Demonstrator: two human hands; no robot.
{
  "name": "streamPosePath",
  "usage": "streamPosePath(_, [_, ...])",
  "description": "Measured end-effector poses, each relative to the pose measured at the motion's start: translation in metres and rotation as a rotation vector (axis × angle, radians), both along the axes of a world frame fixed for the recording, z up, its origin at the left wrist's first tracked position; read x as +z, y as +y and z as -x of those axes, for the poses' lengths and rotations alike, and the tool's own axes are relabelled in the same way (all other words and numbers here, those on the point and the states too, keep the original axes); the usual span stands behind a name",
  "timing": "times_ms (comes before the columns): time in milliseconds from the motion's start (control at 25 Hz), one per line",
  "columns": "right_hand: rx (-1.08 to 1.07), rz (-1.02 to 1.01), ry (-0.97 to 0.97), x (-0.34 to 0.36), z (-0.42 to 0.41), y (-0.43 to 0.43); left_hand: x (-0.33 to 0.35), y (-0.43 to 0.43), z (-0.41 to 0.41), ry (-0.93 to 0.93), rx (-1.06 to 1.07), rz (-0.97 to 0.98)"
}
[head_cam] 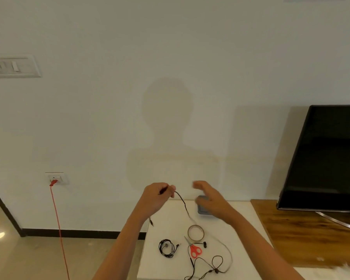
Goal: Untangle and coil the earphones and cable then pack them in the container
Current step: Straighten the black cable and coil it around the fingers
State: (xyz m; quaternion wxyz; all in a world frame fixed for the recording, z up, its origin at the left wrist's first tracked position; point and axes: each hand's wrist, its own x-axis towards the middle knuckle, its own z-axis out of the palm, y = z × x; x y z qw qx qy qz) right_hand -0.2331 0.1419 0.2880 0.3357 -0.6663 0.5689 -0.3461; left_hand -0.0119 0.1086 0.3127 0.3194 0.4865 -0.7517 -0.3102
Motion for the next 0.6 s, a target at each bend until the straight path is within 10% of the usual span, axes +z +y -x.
streamPosePath(120, [0.111,0.134,-0.103,0.013,-0.039,0.0,0.003,0.006,0.029,0.023,0.001,0.031])
streamPosePath(400, [-0.389,0.26,-0.18,0.023,0.002,-0.009,0.011,0.017,-0.002,0.12,-0.007,-0.15])
streamPosePath(600, [-0.331,0.094,-0.283,0.013,-0.005,-0.002,0.025,0.036,0.013,0.72,-0.244,-0.547])
